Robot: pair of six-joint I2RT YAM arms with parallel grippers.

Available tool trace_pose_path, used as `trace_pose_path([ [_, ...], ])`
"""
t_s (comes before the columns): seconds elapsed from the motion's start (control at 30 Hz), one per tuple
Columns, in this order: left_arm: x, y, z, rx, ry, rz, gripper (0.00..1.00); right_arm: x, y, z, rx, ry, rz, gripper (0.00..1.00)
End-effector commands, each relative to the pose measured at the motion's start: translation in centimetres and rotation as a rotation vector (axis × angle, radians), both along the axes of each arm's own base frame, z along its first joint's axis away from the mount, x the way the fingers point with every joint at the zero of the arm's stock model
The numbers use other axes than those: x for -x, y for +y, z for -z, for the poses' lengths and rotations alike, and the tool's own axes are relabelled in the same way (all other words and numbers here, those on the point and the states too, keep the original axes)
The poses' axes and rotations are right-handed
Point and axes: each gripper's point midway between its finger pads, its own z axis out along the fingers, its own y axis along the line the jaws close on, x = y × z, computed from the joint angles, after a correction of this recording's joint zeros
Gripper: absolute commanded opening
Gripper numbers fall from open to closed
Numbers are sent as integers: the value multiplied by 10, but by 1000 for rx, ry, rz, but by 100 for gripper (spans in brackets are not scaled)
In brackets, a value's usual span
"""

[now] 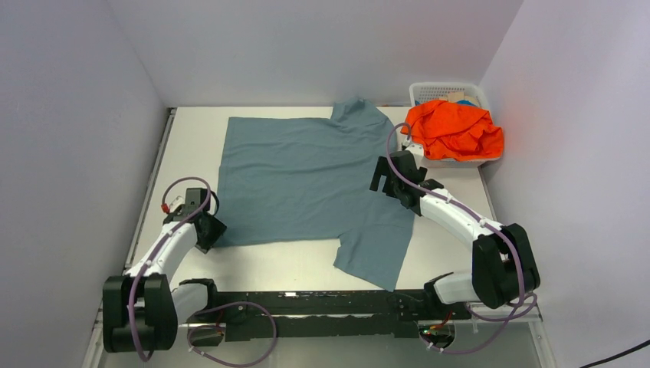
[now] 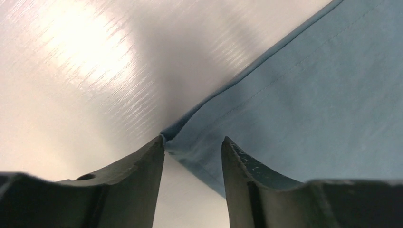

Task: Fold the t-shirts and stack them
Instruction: Grab the side of the flattened tshirt closest away from the robot with both arms

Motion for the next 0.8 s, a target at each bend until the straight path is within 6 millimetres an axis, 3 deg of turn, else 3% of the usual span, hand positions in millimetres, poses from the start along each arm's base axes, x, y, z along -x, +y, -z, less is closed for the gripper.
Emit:
trace_pose_path([
  [0.0,-12,-3,6,32,1,-27,49,-7,-9,-7,20,-40,56,100],
  [0.07,-13,-5,10,38,4,-26,45,-7,-13,-5,40,-25,79,100],
  [0.2,-14,-7,12,49,12,-19,1,-7,-16,-1,63,5,92,100],
  [0.4,-13,-3,6,25,-25,-6,0,9,-8,-4,70,61,33,99],
  [0.5,-13,-6,2,33,-52,11,0,44,8,6,73,156,-51,97],
  [0.67,-7,-2,-3,14,-42,8,0,125,43,26,83,321,-245,96],
  [0.77,-10,-3,-7,12,-57,20,0,171,52,28,109,426,-317,95],
])
